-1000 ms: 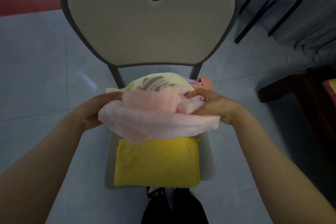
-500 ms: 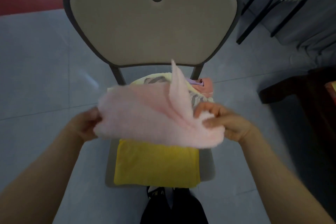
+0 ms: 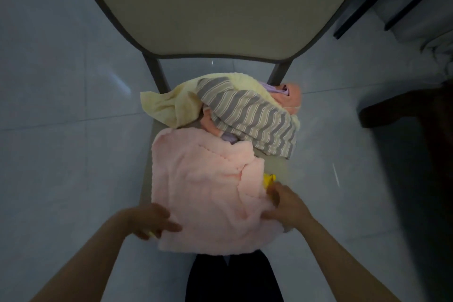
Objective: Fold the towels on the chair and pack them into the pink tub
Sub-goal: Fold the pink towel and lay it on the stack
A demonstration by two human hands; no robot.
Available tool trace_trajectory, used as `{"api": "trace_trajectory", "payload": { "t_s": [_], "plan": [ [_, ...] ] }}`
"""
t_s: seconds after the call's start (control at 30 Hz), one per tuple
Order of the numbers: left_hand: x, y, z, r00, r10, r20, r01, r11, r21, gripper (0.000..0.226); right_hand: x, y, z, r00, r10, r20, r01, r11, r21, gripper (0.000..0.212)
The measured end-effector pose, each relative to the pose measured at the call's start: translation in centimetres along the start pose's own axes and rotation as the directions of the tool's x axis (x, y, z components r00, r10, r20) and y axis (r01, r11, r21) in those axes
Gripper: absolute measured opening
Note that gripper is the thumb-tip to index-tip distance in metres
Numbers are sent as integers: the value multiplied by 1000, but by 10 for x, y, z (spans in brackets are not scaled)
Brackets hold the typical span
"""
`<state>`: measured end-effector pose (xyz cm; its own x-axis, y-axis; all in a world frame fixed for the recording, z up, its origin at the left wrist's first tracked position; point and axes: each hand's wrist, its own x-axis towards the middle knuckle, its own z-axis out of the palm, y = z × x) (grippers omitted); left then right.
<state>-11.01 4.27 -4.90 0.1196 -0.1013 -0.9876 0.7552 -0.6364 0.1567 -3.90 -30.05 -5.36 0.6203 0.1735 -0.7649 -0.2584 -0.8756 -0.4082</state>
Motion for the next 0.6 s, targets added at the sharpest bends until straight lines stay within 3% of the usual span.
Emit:
{"api": "trace_trajectory", "payload": {
  "t_s": [0.07, 0.1, 0.13, 0.17, 0.2, 0.23, 0.33, 0.43, 0.5, 0.53, 0.6],
  "plan": [
    [1, 19, -28, 975, 62, -214, -44, 995, 88, 33, 12, -24, -11, 989, 0, -147, 15, 994, 105, 70],
    [3, 31, -40, 902, 134, -410, -112, 991, 77, 31, 17, -36, -16, 981, 21, -193, 17, 980, 196, 67],
    [5, 44, -48, 785, 183, -592, -206, 978, 29, 28, 23, -47, -19, 976, 40, -212, 19, 964, 266, 71],
    [8, 56, -53, 691, 197, -695, -315, 948, -45, 29, 30, -57, -20, 975, 47, -218, 19, 957, 290, 74],
    [10, 70, -54, 665, 201, -720, -397, 911, -112, 34, 35, -64, -19, 976, 63, -210, 0, 958, 288, 74],
    [14, 81, -52, 681, 212, -701, -446, 879, -168, 38, 40, -70, -17, 976, 70, -207, -15, 966, 257, 72],
    [30, 94, -39, 715, 246, -654, -424, 897, -125, 34, 49, -79, -5, 961, 117, -250, -100, 992, 80, 65],
    [33, 89, -38, 618, 320, -718, -455, 891, 5, 6, 49, -79, -1, 941, 134, -311, -148, 989, -22, 48],
    [30, 82, -47, 526, 289, -800, -489, 872, -7, 9, 49, -75, -5, 957, 80, -279, -100, 993, -57, 50],
    [28, 79, -52, 514, 253, -820, -502, 863, -49, 10, 49, -71, -7, 967, 34, -252, -59, 994, -93, 52],
    [29, 75, -60, 574, 237, -784, -541, 828, -145, 9, 49, -68, -10, 979, -42, -198, 10, 987, -158, 59]
  ]
}}
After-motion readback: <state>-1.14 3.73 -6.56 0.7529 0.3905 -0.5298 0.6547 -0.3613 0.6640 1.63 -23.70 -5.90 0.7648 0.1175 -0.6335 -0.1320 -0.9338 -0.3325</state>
